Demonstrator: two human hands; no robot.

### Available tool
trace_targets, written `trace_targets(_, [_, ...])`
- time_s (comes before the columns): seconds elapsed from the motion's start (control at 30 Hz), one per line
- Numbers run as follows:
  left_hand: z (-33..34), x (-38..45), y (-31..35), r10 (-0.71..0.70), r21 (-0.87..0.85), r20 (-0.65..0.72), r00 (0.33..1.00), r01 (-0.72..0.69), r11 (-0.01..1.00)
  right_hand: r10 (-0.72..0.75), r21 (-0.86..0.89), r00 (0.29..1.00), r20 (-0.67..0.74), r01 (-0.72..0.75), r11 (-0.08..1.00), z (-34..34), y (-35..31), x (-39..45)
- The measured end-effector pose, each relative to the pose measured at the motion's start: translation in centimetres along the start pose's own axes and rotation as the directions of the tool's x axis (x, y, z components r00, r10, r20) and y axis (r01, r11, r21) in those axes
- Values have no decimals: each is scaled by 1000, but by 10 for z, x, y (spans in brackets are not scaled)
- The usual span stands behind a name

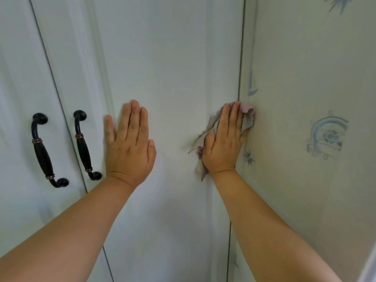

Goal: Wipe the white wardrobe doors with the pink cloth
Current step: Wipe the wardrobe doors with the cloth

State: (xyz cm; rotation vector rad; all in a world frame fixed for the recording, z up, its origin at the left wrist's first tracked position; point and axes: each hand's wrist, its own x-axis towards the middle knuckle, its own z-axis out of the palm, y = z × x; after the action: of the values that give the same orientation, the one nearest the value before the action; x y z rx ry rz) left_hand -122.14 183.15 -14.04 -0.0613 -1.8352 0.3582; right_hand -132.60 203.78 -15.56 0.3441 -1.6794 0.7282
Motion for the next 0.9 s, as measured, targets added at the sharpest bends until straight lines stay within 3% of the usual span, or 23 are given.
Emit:
trace_targets(0.13, [-4, 1, 1, -1, 7, 25, 1000, 0, 1000, -18, -46, 999, 27, 20, 999, 2, 12, -17])
trace_targets(0.3, [-7, 0, 1, -14, 8, 59, 998, 13, 1000, -205, -158, 971, 123, 223, 962, 0, 47, -81])
trace_targets(0.43, [-7, 0, 1, -16, 21, 69, 998, 15, 1000, -172, -201, 969, 178, 207, 958, -2, 49, -117])
trace_targets(0.6, [-3, -2, 2, -11, 13, 42, 999, 11, 1000, -160, -209, 985, 62, 169, 963, -5, 16, -25])
trace_targets(0.73, [-1, 0, 1, -20, 7, 34, 999, 20, 1000, -160, -50, 987, -15, 159, 986, 1, -49, 53])
trace_targets(0.83, [-3, 1, 3, -29, 13, 53, 998, 29, 999, -62, 36, 998, -7, 62, 997, 7, -93, 80])
trace_targets(0.9, [-10, 2, 3, -45, 6, 85, 995, 45, 999, -74, 44, 997, 10, 74, 996, 7, -115, 99])
